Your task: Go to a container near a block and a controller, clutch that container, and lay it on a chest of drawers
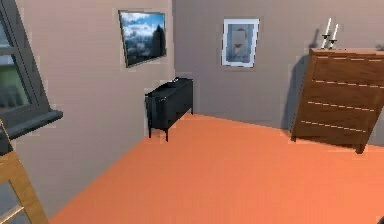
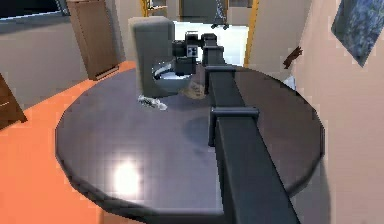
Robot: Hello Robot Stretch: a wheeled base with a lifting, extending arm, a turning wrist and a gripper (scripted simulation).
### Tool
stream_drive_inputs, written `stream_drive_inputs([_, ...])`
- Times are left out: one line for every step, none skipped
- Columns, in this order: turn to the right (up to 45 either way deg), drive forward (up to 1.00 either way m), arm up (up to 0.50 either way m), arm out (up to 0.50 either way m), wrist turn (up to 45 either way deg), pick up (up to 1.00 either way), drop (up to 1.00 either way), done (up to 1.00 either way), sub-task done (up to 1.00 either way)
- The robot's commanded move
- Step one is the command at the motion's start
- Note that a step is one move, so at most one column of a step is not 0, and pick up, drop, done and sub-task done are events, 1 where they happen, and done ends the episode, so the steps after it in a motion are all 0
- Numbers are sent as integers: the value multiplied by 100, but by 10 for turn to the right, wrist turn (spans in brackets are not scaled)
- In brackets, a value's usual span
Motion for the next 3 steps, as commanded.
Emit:
stream_drive_inputs([0,0,0,0,-450,0,0,0,0])
stream_drive_inputs([0,0,0,0,-450,0,0,0,0])
stream_drive_inputs([0,0,0,0,-210,0,0,0,0])
